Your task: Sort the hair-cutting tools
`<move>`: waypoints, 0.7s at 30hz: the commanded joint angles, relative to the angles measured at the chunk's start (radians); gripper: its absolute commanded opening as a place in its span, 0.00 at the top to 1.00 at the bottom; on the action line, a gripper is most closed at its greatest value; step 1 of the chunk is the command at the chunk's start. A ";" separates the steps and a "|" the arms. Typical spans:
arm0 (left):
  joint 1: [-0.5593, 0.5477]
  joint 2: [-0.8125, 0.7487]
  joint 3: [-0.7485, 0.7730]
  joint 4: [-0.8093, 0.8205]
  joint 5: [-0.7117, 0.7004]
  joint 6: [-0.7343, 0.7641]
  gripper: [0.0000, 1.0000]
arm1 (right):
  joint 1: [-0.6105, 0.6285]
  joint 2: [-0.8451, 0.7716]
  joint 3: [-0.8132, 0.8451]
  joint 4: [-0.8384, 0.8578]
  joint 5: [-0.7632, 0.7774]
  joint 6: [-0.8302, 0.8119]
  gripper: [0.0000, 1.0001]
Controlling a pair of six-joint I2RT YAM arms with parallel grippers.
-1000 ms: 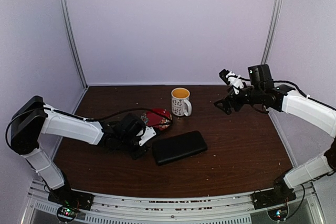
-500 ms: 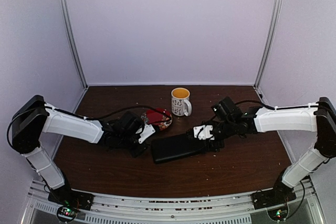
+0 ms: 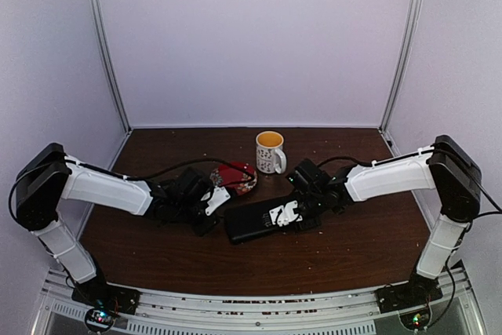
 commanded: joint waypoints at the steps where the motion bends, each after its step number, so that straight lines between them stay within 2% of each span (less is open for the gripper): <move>1: -0.001 -0.067 -0.036 -0.004 0.061 -0.051 1.00 | 0.009 0.065 0.060 -0.083 0.073 0.037 0.56; 6: -0.051 -0.129 -0.105 -0.018 0.085 -0.089 1.00 | 0.009 0.091 0.074 -0.099 0.097 0.064 0.62; 10: -0.096 -0.143 -0.133 0.040 0.185 -0.093 1.00 | 0.009 0.101 0.088 -0.114 0.101 0.090 0.64; 17: -0.142 -0.076 -0.073 0.093 0.277 -0.097 1.00 | 0.009 0.110 0.110 -0.131 0.102 0.116 0.64; 20: -0.144 -0.065 -0.050 0.068 0.262 -0.099 1.00 | 0.010 0.098 0.102 -0.131 0.089 0.125 0.64; 21: -0.144 -0.068 -0.044 0.049 0.239 -0.101 0.97 | 0.009 0.087 0.099 -0.131 0.084 0.127 0.63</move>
